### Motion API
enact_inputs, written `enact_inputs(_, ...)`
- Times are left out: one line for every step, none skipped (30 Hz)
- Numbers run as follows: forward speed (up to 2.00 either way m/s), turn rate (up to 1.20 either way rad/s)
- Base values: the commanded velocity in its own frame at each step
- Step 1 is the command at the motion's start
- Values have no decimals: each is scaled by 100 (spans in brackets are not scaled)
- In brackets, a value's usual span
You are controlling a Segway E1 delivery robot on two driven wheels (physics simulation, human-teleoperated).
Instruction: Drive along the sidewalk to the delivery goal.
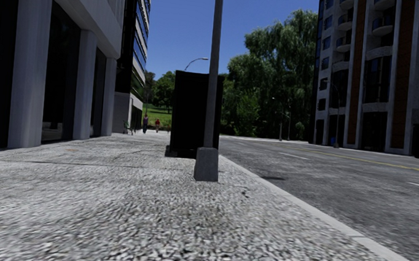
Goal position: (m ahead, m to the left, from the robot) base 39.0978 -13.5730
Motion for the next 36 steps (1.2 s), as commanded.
enact_inputs(200,0)
enact_inputs(176,0)
enact_inputs(114,0)
enact_inputs(114,0)
enact_inputs(92,0)
enact_inputs(79,0)
enact_inputs(79,0)
enact_inputs(77,0)
enact_inputs(75,0)
enact_inputs(68,0)
enact_inputs(68,0)
enact_inputs(51,0)
enact_inputs(28,0)
enact_inputs(9,0)
enact_inputs(9,0)
enact_inputs(0,0)
enact_inputs(0,0)
enact_inputs(0,0)
enact_inputs(0,0)
enact_inputs(0,0)
enact_inputs(0,0)
enact_inputs(0,0)
enact_inputs(0,0)
enact_inputs(0,0)
enact_inputs(0,0)
enact_inputs(0,0)
enact_inputs(0,0)
enact_inputs(0,0)
enact_inputs(0,0)
enact_inputs(0,0)
enact_inputs(0,0)
enact_inputs(0,0)
enact_inputs(0,0)
enact_inputs(0,0)
enact_inputs(0,0)
enact_inputs(0,0)
